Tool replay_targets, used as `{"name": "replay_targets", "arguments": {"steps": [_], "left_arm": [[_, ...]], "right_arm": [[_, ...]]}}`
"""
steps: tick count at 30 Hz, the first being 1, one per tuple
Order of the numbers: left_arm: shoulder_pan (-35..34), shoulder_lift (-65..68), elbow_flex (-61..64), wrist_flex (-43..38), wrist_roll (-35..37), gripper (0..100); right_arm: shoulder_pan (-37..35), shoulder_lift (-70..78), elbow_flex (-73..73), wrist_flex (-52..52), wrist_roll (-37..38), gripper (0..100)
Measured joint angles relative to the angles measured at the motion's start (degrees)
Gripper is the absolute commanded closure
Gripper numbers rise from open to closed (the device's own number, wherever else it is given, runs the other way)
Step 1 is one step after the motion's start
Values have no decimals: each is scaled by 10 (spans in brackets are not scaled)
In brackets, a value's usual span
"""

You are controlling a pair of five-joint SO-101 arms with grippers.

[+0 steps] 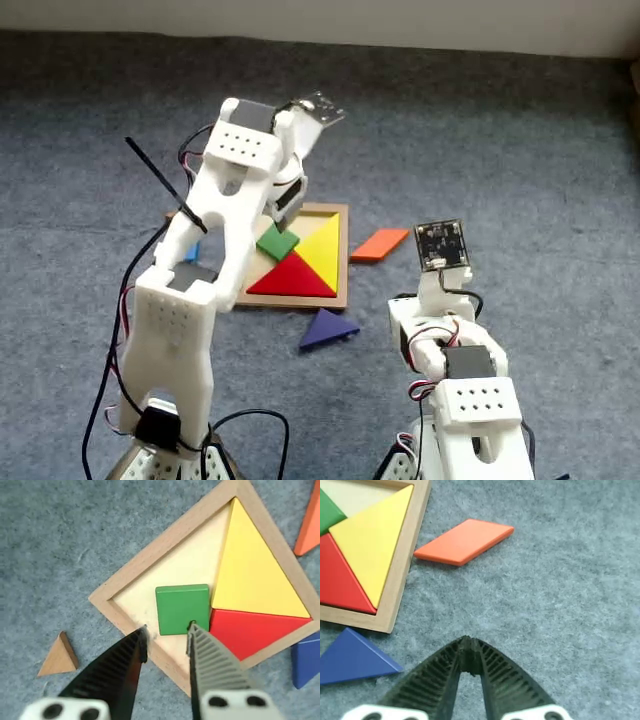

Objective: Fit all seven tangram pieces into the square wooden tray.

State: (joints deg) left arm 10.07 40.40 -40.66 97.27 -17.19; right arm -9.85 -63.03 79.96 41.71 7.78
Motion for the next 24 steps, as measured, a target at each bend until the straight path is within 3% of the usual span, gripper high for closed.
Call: {"name": "replay_targets", "arguments": {"steps": [11,24], "left_arm": [[-12,98,-2,-18,0,957],[8,101,-33,-28,3,956]], "right_arm": [[0,0,0,0,0,992],[0,0,0,0,0,992]]}}
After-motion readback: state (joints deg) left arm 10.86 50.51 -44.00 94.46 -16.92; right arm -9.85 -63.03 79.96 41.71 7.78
